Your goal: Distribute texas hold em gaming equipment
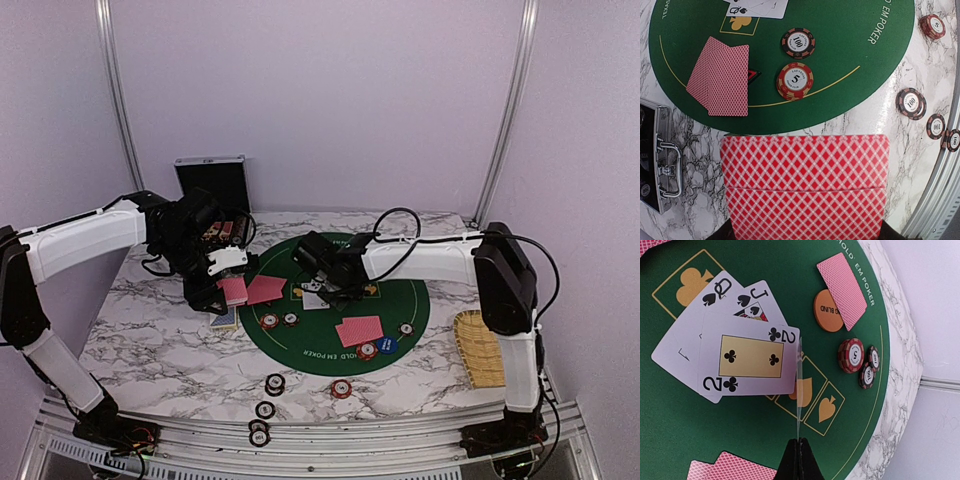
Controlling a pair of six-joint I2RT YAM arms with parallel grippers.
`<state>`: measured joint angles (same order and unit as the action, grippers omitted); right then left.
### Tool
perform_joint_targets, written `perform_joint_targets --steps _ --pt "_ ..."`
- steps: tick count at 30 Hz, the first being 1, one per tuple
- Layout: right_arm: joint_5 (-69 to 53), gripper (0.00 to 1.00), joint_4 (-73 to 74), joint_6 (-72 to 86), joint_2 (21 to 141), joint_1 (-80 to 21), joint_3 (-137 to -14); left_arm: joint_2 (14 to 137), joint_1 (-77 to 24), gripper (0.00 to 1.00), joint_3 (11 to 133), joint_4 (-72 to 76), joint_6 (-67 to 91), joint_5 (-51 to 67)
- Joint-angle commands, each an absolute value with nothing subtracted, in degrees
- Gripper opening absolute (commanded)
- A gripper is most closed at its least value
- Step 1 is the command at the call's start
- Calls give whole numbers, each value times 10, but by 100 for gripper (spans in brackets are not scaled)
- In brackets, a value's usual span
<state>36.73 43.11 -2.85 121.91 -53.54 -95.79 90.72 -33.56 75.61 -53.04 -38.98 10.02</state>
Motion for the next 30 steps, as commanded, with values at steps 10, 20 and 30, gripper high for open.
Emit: perform_joint_targets --steps 10,20,30 --pt "228 25 376 23 1176 -535 -924 892 -333 0 758 -533 -391 111" --pt "-107 70 246 200 1056 -461 -867 891 -333 0 764 -534 -390 117" --pt "-422 85 -44 480 1103 -452 -781 895 -333 0 774 -534 -388 124"
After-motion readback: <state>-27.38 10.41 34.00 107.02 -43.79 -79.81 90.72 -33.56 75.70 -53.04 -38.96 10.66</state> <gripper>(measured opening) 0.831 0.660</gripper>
